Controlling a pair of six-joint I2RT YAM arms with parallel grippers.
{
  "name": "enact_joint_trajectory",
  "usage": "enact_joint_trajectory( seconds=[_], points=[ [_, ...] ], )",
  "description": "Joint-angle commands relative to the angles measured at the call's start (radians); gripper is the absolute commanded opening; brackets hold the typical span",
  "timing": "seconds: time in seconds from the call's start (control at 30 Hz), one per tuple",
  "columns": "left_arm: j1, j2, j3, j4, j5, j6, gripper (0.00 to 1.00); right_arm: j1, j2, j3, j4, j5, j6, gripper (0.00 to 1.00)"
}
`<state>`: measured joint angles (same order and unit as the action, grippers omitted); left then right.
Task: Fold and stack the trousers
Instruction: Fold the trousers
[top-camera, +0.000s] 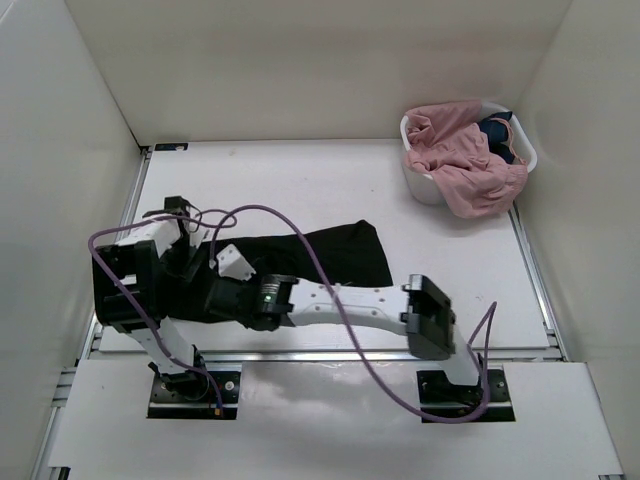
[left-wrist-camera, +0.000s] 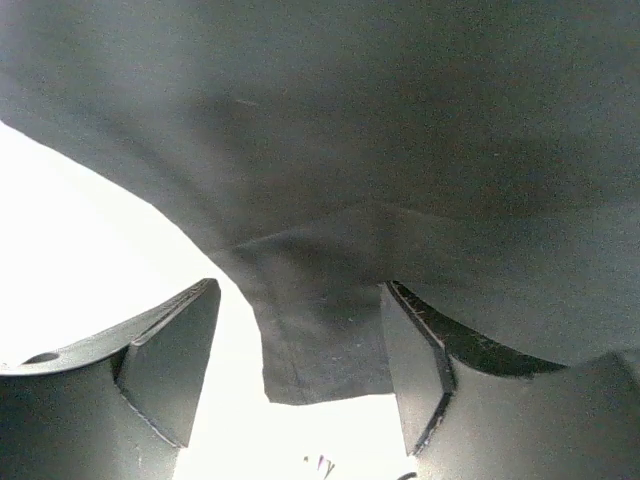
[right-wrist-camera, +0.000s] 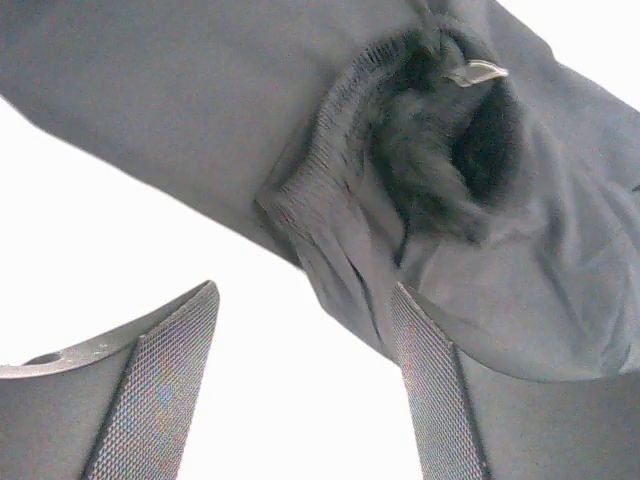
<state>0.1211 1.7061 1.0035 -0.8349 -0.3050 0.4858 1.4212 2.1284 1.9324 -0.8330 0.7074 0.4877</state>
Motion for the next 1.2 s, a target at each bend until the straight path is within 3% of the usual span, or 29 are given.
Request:
enact_joint_trajectory(
  seconds=[0.0,0.2,0.3,0.37,0.4,0.47,0.67,0.87,1.03,1.17],
  points=[
    [-0.001,-0.105,0.078,0.025,0.017,-0.044,0.77,-0.004,-0.209,-0.126,0.089,-0.063,-0.072,0.73],
    [-0.001,-0.244,0.266,-0.065,0.108,0.033,0.80,-0.039,-0.490,-0.479,0.146,0.086,0.129,0.65],
    [-0.058,-0.255,0.441,-0.232,0.314,0.079,0.80,-0.183,-0.582,-0.596,0.106,0.064,0.274,0.64],
    [-0.159,-0.255,0.510,-0.338,0.489,0.088,0.81,-0.258,-0.604,-0.694,0.097,0.011,0.330,0.65],
    [-0.199,-0.243,0.526,-0.422,0.538,0.088,0.81,-0.334,-0.604,-0.720,0.084,-0.064,0.339,0.67],
    [-0.306,-0.229,0.495,-0.441,0.589,0.048,0.82,-0.396,-0.613,-0.791,0.084,-0.104,0.353,0.68],
    [-0.460,-0.145,0.397,-0.342,0.575,-0.055,0.83,-0.661,-0.715,-0.949,0.207,-0.229,0.342,0.80],
    [-0.552,-0.042,0.388,-0.265,0.544,-0.087,0.87,-0.928,-0.765,-1.083,0.467,-0.628,0.117,0.86],
    [-0.618,0.001,0.288,-0.205,0.433,-0.087,0.84,-1.012,-0.685,-1.081,0.557,-0.880,0.003,0.86],
    [-0.630,-0.031,0.161,-0.158,0.373,-0.087,0.81,-1.012,-0.619,-1.081,0.578,-0.933,0.003,0.86]
  ],
)
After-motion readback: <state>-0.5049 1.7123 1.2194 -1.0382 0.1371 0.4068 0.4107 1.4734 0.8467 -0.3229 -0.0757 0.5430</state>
